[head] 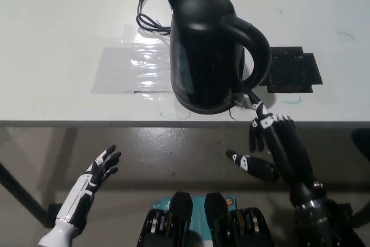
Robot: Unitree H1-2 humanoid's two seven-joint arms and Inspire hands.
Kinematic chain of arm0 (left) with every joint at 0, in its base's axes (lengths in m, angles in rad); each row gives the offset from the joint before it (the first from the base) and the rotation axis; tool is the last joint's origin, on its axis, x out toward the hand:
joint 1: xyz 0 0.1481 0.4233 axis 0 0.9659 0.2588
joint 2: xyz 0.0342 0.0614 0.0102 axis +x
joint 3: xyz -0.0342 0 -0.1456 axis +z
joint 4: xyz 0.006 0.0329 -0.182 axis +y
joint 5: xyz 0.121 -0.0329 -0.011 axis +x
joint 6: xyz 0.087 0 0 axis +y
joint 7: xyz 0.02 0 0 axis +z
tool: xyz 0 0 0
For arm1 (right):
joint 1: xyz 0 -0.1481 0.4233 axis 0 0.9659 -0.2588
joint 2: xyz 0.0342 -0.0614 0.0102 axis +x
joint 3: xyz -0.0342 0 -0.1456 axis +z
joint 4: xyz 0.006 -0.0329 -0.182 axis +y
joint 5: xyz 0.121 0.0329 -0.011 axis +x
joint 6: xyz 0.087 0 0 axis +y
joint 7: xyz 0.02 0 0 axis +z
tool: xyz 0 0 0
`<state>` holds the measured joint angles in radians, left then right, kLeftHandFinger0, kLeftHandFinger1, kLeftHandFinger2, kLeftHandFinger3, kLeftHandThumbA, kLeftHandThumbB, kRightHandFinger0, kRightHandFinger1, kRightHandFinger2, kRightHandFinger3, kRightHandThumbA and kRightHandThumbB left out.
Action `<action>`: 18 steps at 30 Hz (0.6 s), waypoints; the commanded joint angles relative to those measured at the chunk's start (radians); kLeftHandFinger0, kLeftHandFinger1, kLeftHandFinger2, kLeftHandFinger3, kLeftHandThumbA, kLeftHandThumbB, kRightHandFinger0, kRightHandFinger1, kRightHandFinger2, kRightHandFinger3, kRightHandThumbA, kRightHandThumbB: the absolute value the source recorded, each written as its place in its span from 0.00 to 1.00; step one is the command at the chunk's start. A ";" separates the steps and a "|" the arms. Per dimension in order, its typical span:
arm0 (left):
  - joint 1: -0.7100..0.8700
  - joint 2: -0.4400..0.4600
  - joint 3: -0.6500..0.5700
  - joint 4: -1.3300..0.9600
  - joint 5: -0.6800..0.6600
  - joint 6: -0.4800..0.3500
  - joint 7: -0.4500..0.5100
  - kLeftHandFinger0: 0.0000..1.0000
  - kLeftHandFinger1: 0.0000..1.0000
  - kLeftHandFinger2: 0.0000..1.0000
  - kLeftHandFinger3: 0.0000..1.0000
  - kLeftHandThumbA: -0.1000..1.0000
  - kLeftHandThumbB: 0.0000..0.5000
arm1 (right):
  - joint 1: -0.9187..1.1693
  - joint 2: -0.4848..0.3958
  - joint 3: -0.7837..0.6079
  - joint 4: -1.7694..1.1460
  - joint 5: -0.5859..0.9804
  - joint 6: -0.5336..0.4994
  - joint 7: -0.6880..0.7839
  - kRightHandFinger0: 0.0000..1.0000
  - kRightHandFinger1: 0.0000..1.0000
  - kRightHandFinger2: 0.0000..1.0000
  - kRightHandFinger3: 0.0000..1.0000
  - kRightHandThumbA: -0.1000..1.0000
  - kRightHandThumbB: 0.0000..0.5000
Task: A kettle is kept at the center of the table close to the robot and the robot uses its right index finger to press downwards on the transparent start boiling button
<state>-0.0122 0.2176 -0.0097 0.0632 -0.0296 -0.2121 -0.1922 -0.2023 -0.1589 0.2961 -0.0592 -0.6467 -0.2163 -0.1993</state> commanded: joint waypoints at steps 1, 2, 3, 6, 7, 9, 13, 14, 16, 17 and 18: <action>-0.018 0.019 0.001 -0.022 -0.011 -0.036 -0.016 1.00 1.00 1.00 1.00 1.00 0.64 | 0.038 -0.038 0.005 -0.070 0.226 -0.156 0.068 0.80 0.90 1.00 1.00 1.00 0.73; -0.018 0.019 0.001 -0.020 -0.010 -0.040 -0.015 1.00 1.00 1.00 1.00 1.00 0.63 | 0.051 -0.040 0.001 -0.072 0.261 -0.178 0.066 1.00 1.00 1.00 1.00 1.00 0.76; -0.019 0.018 0.003 -0.019 -0.008 -0.041 -0.012 1.00 1.00 1.00 1.00 1.00 0.65 | 0.068 -0.038 -0.007 -0.074 0.293 -0.206 0.055 1.00 1.00 1.00 1.00 1.00 0.79; -0.017 0.014 0.005 -0.023 -0.014 -0.031 -0.010 1.00 1.00 1.00 1.00 1.00 0.66 | 0.109 -0.054 -0.025 -0.057 0.255 -0.254 -0.011 1.00 1.00 1.00 1.00 1.00 0.78; -0.018 0.014 0.004 -0.022 -0.010 -0.036 -0.008 1.00 1.00 1.00 1.00 1.00 0.66 | 0.123 -0.063 -0.026 -0.045 0.252 -0.254 -0.033 1.00 1.00 1.00 1.00 1.00 0.76; -0.014 0.013 0.003 -0.020 -0.007 -0.035 -0.007 1.00 1.00 1.00 1.00 1.00 0.68 | 0.148 -0.083 -0.022 0.004 0.250 -0.254 -0.090 1.00 1.00 1.00 1.00 1.00 0.75; -0.013 0.013 0.003 -0.013 -0.016 -0.037 -0.012 1.00 1.00 1.00 1.00 1.00 0.68 | 0.177 -0.095 -0.037 0.080 0.264 -0.254 -0.140 1.00 1.00 1.00 1.00 1.00 0.79; -0.014 0.012 0.002 -0.011 -0.017 -0.041 -0.013 1.00 1.00 1.00 1.00 1.00 0.67 | 0.183 -0.095 -0.043 0.087 0.274 -0.254 -0.140 1.00 1.00 1.00 1.00 1.00 0.77; -0.015 0.012 0.001 -0.011 -0.013 -0.042 -0.012 1.00 1.00 1.00 1.00 1.00 0.67 | 0.189 -0.097 -0.044 0.099 0.298 -0.254 -0.146 1.00 1.00 1.00 1.00 1.00 0.78; -0.014 0.013 0.000 -0.012 -0.007 -0.043 -0.010 1.00 1.00 1.00 1.00 1.00 0.66 | 0.193 -0.095 -0.045 0.112 0.318 -0.254 -0.151 1.00 1.00 1.00 1.00 1.00 0.77; -0.014 0.014 0.000 -0.012 -0.006 -0.046 -0.011 1.00 1.00 1.00 1.00 1.00 0.65 | 0.194 -0.097 -0.043 0.119 0.335 -0.254 -0.154 1.00 1.00 1.00 1.00 1.00 0.74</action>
<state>-0.0125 0.2182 -0.0098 0.0651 -0.0306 -0.2137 -0.1922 -0.0038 -0.2500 0.2679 0.0506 -0.4119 -0.3956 -0.2839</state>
